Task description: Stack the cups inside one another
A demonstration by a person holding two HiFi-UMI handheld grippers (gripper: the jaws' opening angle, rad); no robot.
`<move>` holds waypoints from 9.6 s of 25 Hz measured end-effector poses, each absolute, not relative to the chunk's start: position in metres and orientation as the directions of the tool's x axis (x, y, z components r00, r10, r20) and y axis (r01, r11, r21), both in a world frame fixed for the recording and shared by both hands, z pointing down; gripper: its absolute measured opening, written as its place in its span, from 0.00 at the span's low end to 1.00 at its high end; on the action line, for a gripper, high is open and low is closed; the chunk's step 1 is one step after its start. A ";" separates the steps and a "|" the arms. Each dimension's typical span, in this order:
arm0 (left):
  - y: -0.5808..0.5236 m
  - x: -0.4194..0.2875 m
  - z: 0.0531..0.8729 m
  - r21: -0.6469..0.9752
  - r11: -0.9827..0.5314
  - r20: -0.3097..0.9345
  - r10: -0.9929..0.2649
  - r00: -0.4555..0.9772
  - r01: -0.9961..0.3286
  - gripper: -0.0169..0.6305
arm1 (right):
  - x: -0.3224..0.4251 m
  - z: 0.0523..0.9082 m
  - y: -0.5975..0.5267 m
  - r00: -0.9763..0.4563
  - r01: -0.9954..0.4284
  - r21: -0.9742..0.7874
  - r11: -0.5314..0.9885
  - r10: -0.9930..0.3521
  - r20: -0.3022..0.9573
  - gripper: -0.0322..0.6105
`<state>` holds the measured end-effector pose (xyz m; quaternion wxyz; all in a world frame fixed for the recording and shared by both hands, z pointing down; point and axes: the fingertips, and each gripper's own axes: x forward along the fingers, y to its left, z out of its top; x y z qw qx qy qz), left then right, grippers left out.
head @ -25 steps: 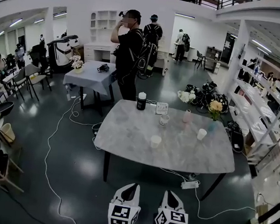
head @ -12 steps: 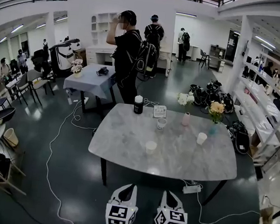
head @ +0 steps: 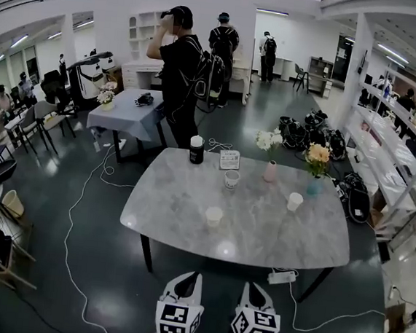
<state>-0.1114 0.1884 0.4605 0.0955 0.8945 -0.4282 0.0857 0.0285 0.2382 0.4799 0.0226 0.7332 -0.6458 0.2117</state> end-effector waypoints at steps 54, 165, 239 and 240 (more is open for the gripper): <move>-0.162 -0.046 0.496 0.210 -0.573 0.296 -0.735 0.610 -0.793 0.02 | 0.096 0.485 -0.096 0.086 -0.972 -0.165 -0.164 -0.912 0.400 0.06; -0.253 -0.089 0.603 0.150 -0.182 0.568 -0.789 0.235 -0.972 0.02 | 0.129 0.628 -0.335 -0.198 -0.979 -0.139 0.147 -0.838 0.508 0.44; -0.131 -0.110 0.568 0.187 -0.338 0.474 -0.791 0.386 -0.922 0.02 | 0.007 0.552 -0.139 -0.360 -0.932 -0.200 0.302 -0.837 0.413 0.44; -0.130 -0.112 0.569 0.188 -0.338 0.478 -0.789 0.386 -0.922 0.02 | 0.005 0.554 -0.139 -0.359 -0.932 -0.198 0.303 -0.835 0.416 0.44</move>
